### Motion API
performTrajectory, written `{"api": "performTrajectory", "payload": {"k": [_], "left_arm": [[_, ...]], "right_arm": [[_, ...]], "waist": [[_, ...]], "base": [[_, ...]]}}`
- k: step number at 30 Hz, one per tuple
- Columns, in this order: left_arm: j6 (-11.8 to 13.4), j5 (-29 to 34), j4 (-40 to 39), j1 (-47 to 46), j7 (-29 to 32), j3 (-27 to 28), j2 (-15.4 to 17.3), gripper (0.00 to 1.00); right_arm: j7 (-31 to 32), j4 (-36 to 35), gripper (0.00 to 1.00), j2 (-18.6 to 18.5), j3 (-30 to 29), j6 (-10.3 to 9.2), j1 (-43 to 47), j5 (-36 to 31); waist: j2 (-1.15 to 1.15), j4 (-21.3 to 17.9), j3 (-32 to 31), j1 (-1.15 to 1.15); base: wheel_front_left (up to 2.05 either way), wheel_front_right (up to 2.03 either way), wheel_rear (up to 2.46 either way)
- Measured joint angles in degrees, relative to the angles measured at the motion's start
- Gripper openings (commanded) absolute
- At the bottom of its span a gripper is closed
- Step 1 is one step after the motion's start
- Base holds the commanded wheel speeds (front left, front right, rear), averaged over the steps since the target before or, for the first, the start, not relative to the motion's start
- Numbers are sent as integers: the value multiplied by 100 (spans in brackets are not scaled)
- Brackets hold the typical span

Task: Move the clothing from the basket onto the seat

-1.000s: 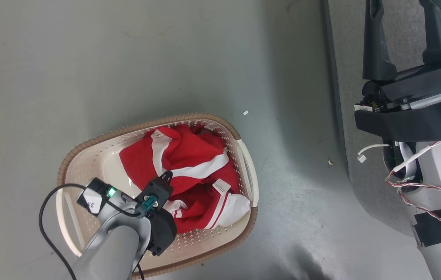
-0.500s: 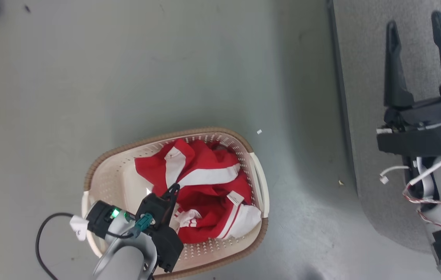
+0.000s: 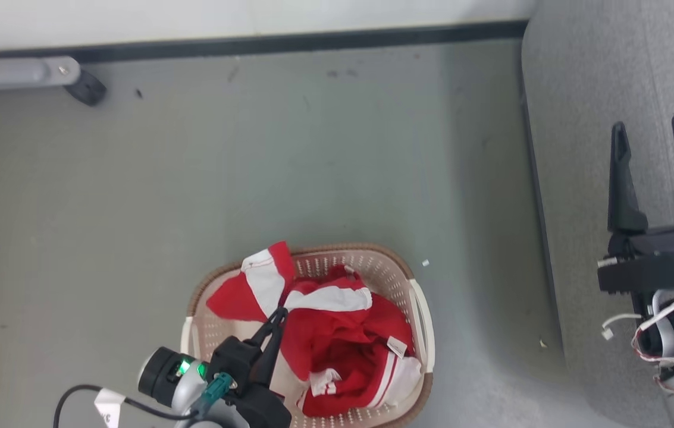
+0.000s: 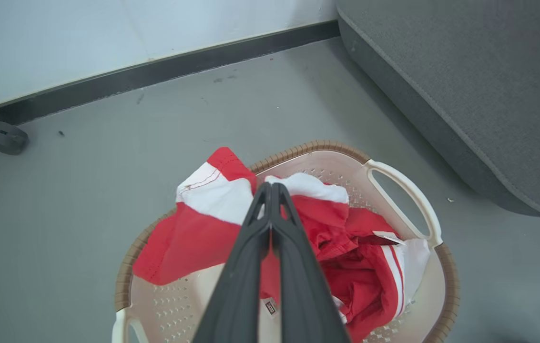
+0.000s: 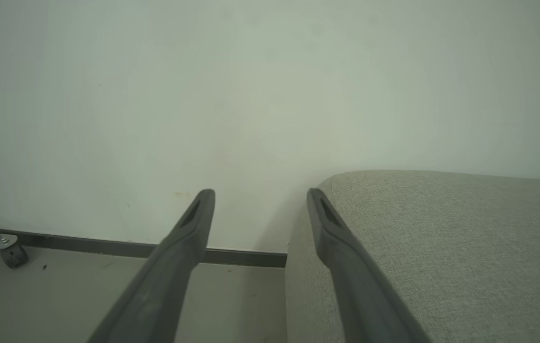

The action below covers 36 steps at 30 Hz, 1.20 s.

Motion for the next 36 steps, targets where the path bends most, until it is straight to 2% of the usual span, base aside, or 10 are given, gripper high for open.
{"api": "performTrajectory", "payload": {"k": [15,16,17,19,20,32,36], "left_arm": [[105,3,-1458,966,0,-10,92,0],[107,3,-1558,1048,-1,-7,110,24],[107,4,-1651,1114,0,-9,118,42],[116,7,-1824,1210,0,-14,120,94],[121,11,-1927,1251,-1,-13,121,100],[161,37,-2760,1618,-2,-47,181,100],[250,35,-2888,1633,-2,92,280,100]], "right_arm": [[1,199,100,155,22,-8,805,54],[1,194,100,163,23,-8,860,54],[1,197,100,170,21,-8,905,55],[1,190,100,180,18,-8,990,59],[1,189,100,182,15,-8,1023,59],[1,113,100,253,24,-26,1282,59],[1,108,100,278,42,-26,1427,59]], "waist": [[0,221,-1275,-1],[0,216,-1353,-1],[-1,208,-1425,-1],[0,188,-1563,-1],[0,177,-1625,-1],[0,-9,-2138,0],[0,-52,-2262,0]], "base": [[0,0,0],[0,0,0],[0,0,0],[0,0,0],[0,0,0],[0,0,0],[0,0,0]]}}
